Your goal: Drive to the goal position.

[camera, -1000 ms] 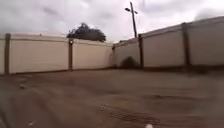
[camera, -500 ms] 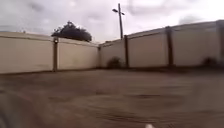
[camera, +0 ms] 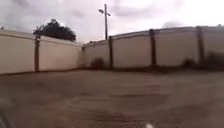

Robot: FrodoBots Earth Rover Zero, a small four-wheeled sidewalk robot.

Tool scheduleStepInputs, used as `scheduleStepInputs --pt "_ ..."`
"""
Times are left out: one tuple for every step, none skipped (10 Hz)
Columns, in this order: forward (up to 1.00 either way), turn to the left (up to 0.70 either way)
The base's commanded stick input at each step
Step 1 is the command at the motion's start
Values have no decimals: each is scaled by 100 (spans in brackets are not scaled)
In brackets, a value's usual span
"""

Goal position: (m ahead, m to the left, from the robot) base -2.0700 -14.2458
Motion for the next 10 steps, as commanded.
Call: scheduleStepInputs --pt "0 -60" --pt "0 -60" --pt "0 -60" --pt "0 -60" --pt "0 -60" --pt "0 -60" --pt "0 -60" --pt "0 -60" --pt "0 -60" --pt "0 -60"
